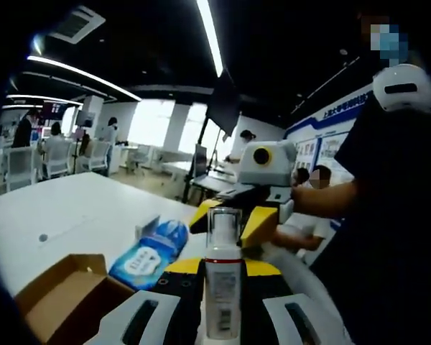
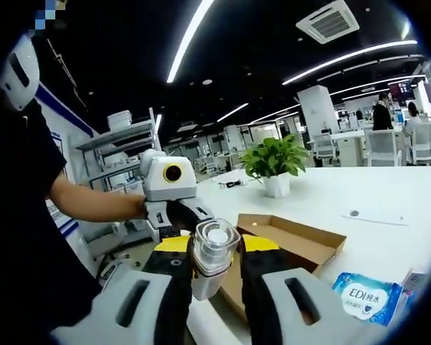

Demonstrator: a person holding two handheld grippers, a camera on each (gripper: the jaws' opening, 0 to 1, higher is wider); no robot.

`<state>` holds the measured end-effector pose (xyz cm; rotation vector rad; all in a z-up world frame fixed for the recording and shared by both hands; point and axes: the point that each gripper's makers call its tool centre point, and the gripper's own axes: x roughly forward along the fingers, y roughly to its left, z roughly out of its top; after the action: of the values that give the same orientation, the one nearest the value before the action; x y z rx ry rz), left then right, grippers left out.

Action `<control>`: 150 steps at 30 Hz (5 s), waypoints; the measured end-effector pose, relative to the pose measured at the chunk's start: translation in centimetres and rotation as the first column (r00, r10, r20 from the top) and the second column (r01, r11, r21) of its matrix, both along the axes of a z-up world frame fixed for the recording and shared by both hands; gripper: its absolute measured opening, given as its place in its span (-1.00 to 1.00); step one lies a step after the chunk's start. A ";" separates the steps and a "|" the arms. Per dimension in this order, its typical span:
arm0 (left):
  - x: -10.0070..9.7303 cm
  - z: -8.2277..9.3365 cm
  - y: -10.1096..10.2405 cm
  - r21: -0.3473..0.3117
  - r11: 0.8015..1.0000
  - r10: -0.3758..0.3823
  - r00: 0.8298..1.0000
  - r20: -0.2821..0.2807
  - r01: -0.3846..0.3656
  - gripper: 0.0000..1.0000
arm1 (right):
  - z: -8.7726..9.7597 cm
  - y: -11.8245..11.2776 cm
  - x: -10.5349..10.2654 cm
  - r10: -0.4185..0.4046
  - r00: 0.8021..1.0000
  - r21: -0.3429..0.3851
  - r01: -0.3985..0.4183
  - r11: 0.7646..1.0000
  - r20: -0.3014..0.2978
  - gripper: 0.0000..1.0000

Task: Operate the shoe box by opening the lid, removing the specified soft item, and placing it in the target area until the item is outside and the box remains undamaged.

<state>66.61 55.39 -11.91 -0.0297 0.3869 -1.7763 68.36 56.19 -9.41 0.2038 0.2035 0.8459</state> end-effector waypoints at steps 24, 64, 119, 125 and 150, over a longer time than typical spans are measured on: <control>0.2 -1.2 -0.7 0.064 0.998 0.007 0.989 0.150 -0.017 -0.44 | -0.9 0.2 0.5 0.028 0.999 -0.093 -0.025 0.995 0.034 -0.64; 7.2 -2.3 6.3 0.123 0.921 0.335 0.912 0.237 -0.370 0.71 | -3.0 -8.7 8.7 0.009 0.992 -0.227 0.020 0.974 0.125 -0.63; 10.0 -7.1 15.3 0.275 0.743 0.560 0.791 0.246 -0.611 0.92 | -15.0 -18.9 18.4 -0.024 0.999 -0.436 0.043 0.899 0.048 -0.61; 9.8 -7.5 15.6 0.285 0.736 0.563 0.789 0.246 -0.614 0.90 | -15.2 -19.2 18.5 -0.039 0.997 -0.444 0.065 0.894 0.067 -0.61; 9.8 -7.8 16.2 0.296 0.715 0.579 0.773 0.259 -0.634 0.81 | -15.1 -19.3 18.3 -0.074 0.996 -0.461 0.089 0.883 0.050 -0.58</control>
<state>76.42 71.55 -19.69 0.2217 0.5280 -1.0149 86.63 36.88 -24.49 -0.2496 0.3596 0.6931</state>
